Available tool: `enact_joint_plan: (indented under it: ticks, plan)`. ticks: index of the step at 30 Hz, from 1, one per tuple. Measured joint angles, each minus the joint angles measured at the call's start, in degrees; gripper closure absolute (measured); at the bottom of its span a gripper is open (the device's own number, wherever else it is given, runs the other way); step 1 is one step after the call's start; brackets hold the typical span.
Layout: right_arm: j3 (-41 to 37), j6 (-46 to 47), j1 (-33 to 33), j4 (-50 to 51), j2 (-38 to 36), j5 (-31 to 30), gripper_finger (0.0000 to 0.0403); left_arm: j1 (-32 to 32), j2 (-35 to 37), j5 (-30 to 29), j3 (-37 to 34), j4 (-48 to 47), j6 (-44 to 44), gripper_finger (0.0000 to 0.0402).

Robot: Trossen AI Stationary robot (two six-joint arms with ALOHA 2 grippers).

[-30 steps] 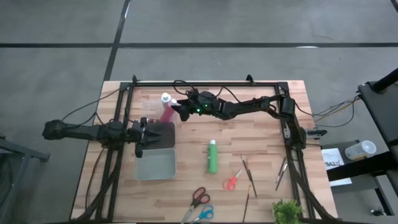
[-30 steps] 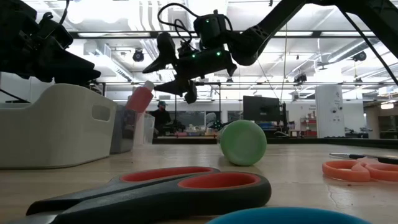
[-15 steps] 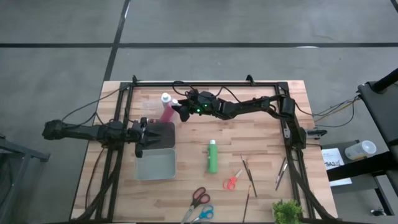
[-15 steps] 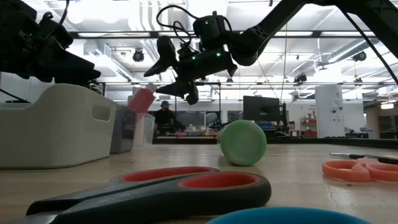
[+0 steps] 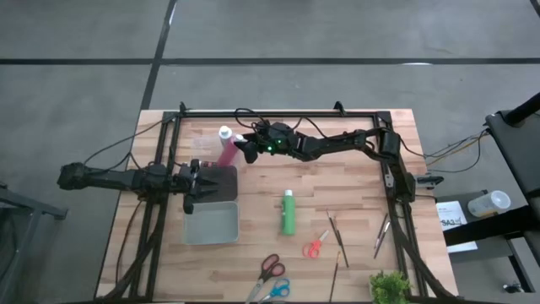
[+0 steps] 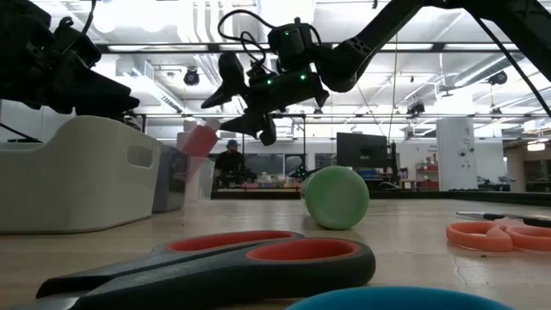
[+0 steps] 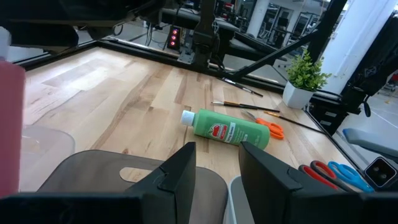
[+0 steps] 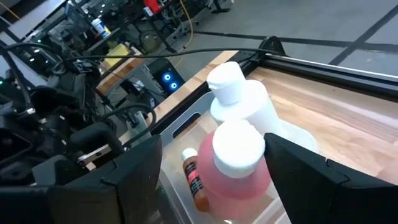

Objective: Pick & Place Paint Supplies
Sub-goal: Put the pink paint bottle into the transparent bin

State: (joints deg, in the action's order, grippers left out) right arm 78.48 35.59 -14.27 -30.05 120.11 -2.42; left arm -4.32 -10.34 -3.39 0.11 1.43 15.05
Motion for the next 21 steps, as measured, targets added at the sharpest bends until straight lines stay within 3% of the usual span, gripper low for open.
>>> enact_joint_plan:
  ticks: [21]
  plan:
    - [1.6, 1.2, 0.2, 1.3, 0.0, 1.4, 0.0129, 0.0, 0.0, 0.0, 0.0, 0.0, 0.0, 0.0272]
